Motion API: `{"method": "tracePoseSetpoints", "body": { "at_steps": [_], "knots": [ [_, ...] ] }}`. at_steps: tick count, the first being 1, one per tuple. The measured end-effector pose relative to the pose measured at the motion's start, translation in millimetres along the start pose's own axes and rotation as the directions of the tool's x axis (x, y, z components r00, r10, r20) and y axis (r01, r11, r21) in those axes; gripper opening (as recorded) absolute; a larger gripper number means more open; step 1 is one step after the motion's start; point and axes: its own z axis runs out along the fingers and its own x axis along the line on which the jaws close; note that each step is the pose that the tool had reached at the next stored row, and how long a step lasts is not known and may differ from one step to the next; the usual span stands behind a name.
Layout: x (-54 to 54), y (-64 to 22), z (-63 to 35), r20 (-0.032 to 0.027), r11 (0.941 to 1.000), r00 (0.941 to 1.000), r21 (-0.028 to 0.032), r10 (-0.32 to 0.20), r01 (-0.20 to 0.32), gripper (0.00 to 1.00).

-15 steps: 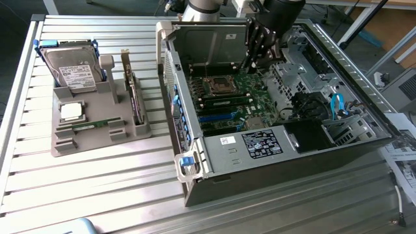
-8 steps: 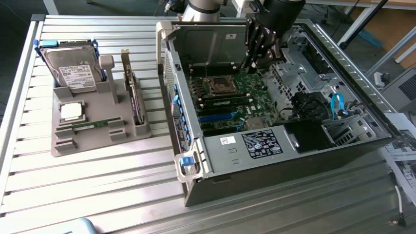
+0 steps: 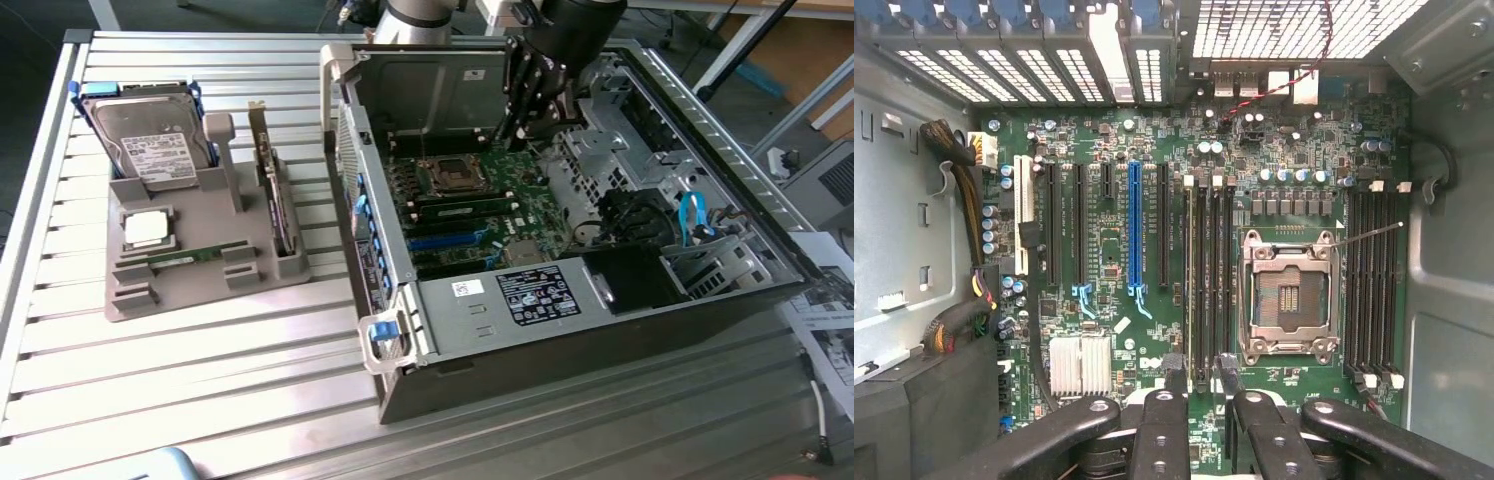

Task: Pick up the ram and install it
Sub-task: 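Press down the ram until it locks into place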

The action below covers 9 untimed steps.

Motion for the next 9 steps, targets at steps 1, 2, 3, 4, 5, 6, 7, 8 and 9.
{"method": "tracePoseSetpoints", "body": {
  "at_steps": [1,2,3,4,5,6,7,8,9],
  "knots": [
    [0.0,0.0,0.0,0.0,1.0,1.0,0.0,0.0,0.0,0.25],
    [0.0,0.0,0.0,0.0,1.0,1.0,0.0,0.0,0.0,0.25],
    [0.0,0.0,0.0,0.0,1.0,1.0,0.0,0.0,0.0,0.24],
    [0.0,0.0,0.0,0.0,1.0,1.0,0.0,0.0,0.0,0.24],
    [0.0,0.0,0.0,0.0,1.0,1.0,0.0,0.0,0.0,0.17],
    [0.0,0.0,0.0,0.0,1.0,1.0,0.0,0.0,0.0,0.11],
    [0.0,0.0,0.0,0.0,1.0,1.0,0.0,0.0,0.0,0.11],
    [0.0,0.0,0.0,0.0,1.0,1.0,0.0,0.0,0.0,0.11],
    [0.0,0.0,0.0,0.0,1.0,1.0,0.0,0.0,0.0,0.11]
  ]
}}
